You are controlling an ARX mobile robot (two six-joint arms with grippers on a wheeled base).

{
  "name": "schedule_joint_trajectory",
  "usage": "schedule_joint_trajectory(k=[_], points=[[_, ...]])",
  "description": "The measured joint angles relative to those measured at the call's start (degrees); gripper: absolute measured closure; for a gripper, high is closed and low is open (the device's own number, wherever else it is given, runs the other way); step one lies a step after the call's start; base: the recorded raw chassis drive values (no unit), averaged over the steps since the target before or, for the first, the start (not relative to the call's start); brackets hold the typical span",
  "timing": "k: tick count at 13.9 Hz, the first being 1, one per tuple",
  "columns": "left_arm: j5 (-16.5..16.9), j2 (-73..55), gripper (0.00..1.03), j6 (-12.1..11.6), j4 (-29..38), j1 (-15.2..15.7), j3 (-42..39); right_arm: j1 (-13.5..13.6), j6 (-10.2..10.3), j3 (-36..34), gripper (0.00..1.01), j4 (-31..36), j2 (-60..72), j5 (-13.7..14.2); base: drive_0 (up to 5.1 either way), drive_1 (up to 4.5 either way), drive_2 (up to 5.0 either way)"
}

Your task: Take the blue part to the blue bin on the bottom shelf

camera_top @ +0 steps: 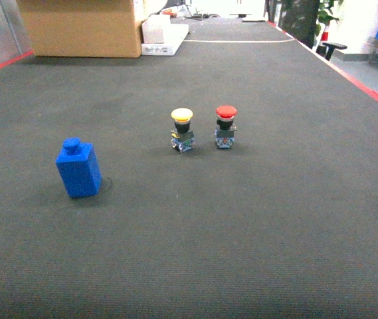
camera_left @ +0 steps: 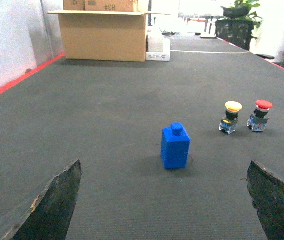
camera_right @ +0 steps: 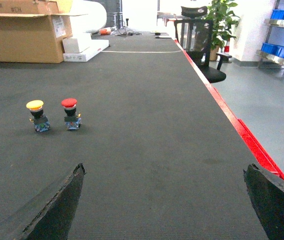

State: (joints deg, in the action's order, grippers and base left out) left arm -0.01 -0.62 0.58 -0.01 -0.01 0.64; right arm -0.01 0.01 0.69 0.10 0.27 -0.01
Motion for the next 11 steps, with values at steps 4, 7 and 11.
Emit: schedule_joint_trajectory(k=[4,7,11], points=[[0.0,0.0,0.05,0.0,-0.2,0.0,0.0,0.0,0.0,0.0,0.03,-0.4,0.0,0.0,0.0,0.00,0.0],[0.0,0.0,0.05,0.0,-0.2,0.0,0.0,0.0,0.0,0.0,0.03,-0.4,0.0,0.0,0.0,0.00,0.0],[-3.1,-0.5,0.05,1.2,-3.4,-1.1,0.6,0.0,0.0,0.0,0.03,-0.4,0.0,0.0,0.0,0.00,0.0]])
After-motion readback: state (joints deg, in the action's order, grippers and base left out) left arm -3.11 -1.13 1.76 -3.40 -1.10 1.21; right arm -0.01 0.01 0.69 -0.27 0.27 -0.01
